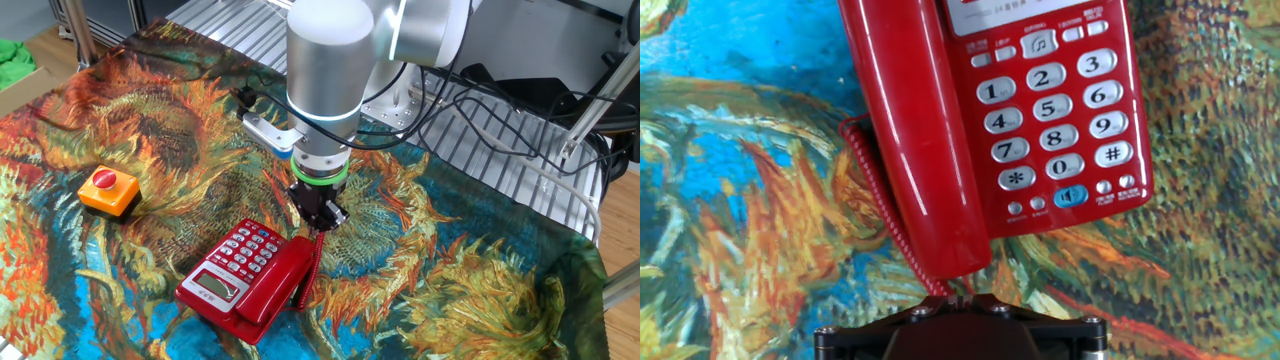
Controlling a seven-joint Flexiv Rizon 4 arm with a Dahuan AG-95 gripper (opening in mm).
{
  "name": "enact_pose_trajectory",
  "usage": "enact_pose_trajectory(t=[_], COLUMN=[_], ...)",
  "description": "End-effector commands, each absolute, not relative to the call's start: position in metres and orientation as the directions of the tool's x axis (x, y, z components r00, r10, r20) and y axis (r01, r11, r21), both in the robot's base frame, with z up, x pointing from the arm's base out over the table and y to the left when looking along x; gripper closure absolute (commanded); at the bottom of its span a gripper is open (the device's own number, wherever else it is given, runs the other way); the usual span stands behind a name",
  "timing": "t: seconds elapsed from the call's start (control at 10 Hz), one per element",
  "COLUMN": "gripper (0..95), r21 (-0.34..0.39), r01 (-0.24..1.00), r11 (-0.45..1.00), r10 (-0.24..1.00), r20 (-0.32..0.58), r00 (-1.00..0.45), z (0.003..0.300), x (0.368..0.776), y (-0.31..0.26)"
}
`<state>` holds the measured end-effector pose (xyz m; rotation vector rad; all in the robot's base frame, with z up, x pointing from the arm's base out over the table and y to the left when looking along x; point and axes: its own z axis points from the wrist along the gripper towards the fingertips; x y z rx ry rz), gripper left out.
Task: Place the handset of the telephone on the corresponding phone cradle
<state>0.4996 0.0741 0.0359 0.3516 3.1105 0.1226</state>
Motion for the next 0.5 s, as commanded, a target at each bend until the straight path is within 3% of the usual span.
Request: enact_pose_trajectory(t=[0.1, 0.5], gripper=[95.0, 95.0], r21=[0.079, 0.078], r01=[0.228, 0.229], r11=[0.970, 0.970], r10=[0.229, 0.230], r20=[0.003, 0.001], r00=[-0.973, -0.973], z=[0.039, 0.044], x=[0.506, 0.524], y=[0.074, 0.075])
